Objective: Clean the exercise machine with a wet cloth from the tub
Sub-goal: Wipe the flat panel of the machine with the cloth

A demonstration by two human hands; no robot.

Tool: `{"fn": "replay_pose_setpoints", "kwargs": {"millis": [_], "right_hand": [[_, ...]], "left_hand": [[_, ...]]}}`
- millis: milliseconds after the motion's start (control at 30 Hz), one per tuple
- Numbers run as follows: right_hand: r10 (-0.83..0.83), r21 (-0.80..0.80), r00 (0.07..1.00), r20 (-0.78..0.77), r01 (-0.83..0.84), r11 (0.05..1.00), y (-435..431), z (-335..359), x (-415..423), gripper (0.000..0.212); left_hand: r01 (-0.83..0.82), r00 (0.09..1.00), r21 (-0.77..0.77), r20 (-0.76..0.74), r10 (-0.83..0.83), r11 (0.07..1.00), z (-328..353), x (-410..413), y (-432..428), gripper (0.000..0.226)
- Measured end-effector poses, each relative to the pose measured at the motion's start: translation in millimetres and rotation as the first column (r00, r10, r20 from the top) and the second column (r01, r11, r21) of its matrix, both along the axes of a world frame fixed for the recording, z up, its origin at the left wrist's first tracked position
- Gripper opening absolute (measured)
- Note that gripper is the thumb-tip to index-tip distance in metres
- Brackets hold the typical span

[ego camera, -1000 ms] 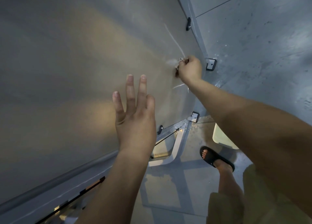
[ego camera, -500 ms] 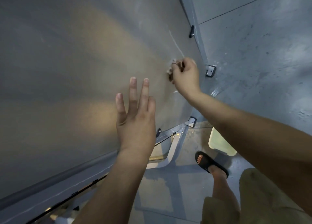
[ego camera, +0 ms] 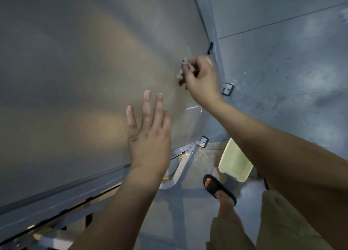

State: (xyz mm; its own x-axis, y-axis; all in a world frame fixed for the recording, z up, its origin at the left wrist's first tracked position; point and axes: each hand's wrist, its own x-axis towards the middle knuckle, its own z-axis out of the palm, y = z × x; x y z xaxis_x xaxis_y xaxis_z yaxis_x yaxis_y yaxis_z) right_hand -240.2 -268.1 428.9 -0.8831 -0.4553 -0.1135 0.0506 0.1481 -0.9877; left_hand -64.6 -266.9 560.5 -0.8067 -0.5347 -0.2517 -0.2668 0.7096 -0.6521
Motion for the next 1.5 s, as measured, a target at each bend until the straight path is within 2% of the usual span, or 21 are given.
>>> {"fn": "replay_pose_setpoints", "kwargs": {"millis": [100, 167, 233, 300, 333, 467, 500, 567, 667, 733, 767, 833, 867, 933, 967, 1067, 1167, 1233, 1367, 1400, 1500], "right_hand": [[-0.220, 0.036, 0.969, 0.114, 0.218, 0.975, -20.6, -8.4, -55.4, 0.019], [-0.216, 0.098, 0.975, 0.043, 0.211, 0.972, -23.3, -6.5, -40.1, 0.026], [-0.012, 0.057, 1.000, 0.008, 0.011, 0.998, -4.7, 14.1, -2.3, 0.029], [0.180, 0.011, 0.983, -0.021, -0.180, 0.984, 16.1, 24.8, 7.9, 0.016], [0.223, 0.027, 0.974, -0.042, -0.222, 0.975, 17.4, 29.0, -2.1, 0.012], [-0.026, 0.004, 0.995, 0.095, 0.025, 1.000, -5.3, 39.0, -48.5, 0.025], [-0.076, 0.027, 0.996, 0.040, 0.075, 0.997, -8.7, 39.7, -44.2, 0.027], [-0.061, 0.073, 0.998, -0.023, 0.063, 0.995, -8.2, 37.7, -25.1, 0.027], [0.210, 0.093, 0.978, -0.007, -0.208, 0.974, 15.7, 34.1, -10.5, 0.018], [0.435, 0.114, 0.898, 0.058, -0.439, 0.891, 40.8, 43.7, -17.5, 0.017], [0.507, 0.102, 0.855, 0.104, -0.517, 0.850, 54.1, 50.6, -20.5, 0.017], [0.539, 0.062, 0.817, 0.206, -0.561, 0.826, 79.5, 67.7, -21.3, 0.018], [0.542, 0.051, 0.804, 0.244, -0.569, 0.821, 93.0, 74.9, -19.6, 0.016], [0.568, 0.034, 0.769, 0.292, -0.602, 0.798, 118.8, 90.3, -12.7, 0.014], [0.591, 0.034, 0.751, 0.295, -0.627, 0.779, 131.2, 97.3, -7.1, 0.013], [0.668, 0.046, 0.686, 0.290, -0.707, 0.706, 168.8, 117.1, 15.9, 0.009], [0.746, 0.020, 0.604, 0.281, -0.781, 0.624, 202.6, 137.5, 37.6, 0.005], [0.795, 0.023, 0.557, 0.240, -0.822, 0.569, 220.5, 148.8, 45.1, 0.005], [0.875, 0.082, 0.467, 0.129, -0.884, 0.460, 247.8, 172.5, 40.6, 0.008], [0.891, 0.089, 0.441, 0.109, -0.897, 0.433, 252.8, 180.6, 37.3, 0.010], [0.930, 0.082, 0.358, 0.082, -0.933, 0.352, 259.3, 200.8, 23.3, 0.005]], "left_hand": [[-0.020, 0.998, 0.043, -0.051, 0.023, 0.999, 5.3, -7.6, 9.8, 0.047], [-0.054, 0.992, 0.036, -0.113, 0.057, 0.998, 8.4, -11.9, 12.8, 0.047], [-0.106, 0.987, 0.012, -0.122, 0.107, 0.994, 8.0, -16.0, 15.9, 0.051], [-0.141, 0.983, 0.003, -0.115, 0.140, 0.990, 5.6, -18.5, 19.8, 0.054], [-0.160, 0.980, 0.009, -0.120, 0.160, 0.987, 4.9, -18.7, 21.1, 0.055], [-0.223, 0.957, 0.074, -0.171, 0.232, 0.972, 4.0, -18.3, 26.7, 0.058], [-0.241, 0.950, 0.096, -0.182, 0.255, 0.966, 4.6, -17.4, 29.5, 0.059], [-0.277, 0.922, 0.147, -0.239, 0.306, 0.949, 8.0, -12.7, 36.3, 0.062], [-0.301, 0.857, 0.210, -0.368, 0.360, 0.930, 14.0, 4.8, 47.5, 0.062], [-0.306, 0.806, 0.290, -0.428, 0.409, 0.907, 18.0, 14.8, 55.9, 0.061], [-0.314, 0.771, 0.342, -0.452, 0.448, 0.886, 18.1, 18.6, 60.9, 0.061], [-0.314, 0.672, 0.470, -0.504, 0.542, 0.825, 21.2, 21.7, 75.3, 0.057], [-0.303, 0.585, 0.576, -0.516, 0.626, 0.759, 22.8, 21.3, 84.6, 0.054], [-0.230, 0.327, 0.809, -0.459, 0.826, 0.541, 27.8, 18.2, 108.2, 0.045], [-0.181, 0.209, 0.869, -0.424, 0.881, 0.461, 29.5, 17.9, 120.6, 0.043], [0.024, -0.040, 0.927, -0.373, 0.927, 0.374, 30.8, 22.8, 157.1, 0.043], [0.232, -0.097, 0.929, -0.272, 0.957, 0.287, 33.8, 33.3, 189.7, 0.046], [0.267, -0.131, 0.922, -0.253, 0.959, 0.280, 39.9, 39.5, 209.7, 0.037], [0.275, -0.355, 0.924, -0.160, 0.921, 0.267, 59.5, 49.8, 236.0, 0.007], [0.285, -0.385, 0.925, -0.132, 0.913, 0.254, 64.5, 50.2, 240.3, 0.011], [0.336, -0.396, 0.921, -0.053, 0.917, 0.199, 80.2, 40.0, 250.6, 0.024]]}}
